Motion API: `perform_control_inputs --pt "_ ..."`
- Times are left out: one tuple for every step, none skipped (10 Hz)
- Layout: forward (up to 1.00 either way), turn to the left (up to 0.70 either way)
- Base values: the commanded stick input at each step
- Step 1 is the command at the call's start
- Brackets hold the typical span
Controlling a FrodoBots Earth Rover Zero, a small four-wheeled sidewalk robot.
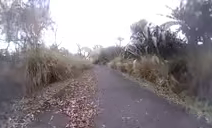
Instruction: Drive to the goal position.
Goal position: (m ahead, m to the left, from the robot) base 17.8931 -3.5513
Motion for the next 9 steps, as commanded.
perform_control_inputs --pt "0.70 0.00" --pt "0.70 0.00" --pt "0.70 0.00" --pt "0.70 0.00" --pt "0.70 -0.01" --pt "0.70 -0.13" --pt "0.70 -0.25" --pt "0.70 -0.34" --pt "0.70 -0.28"
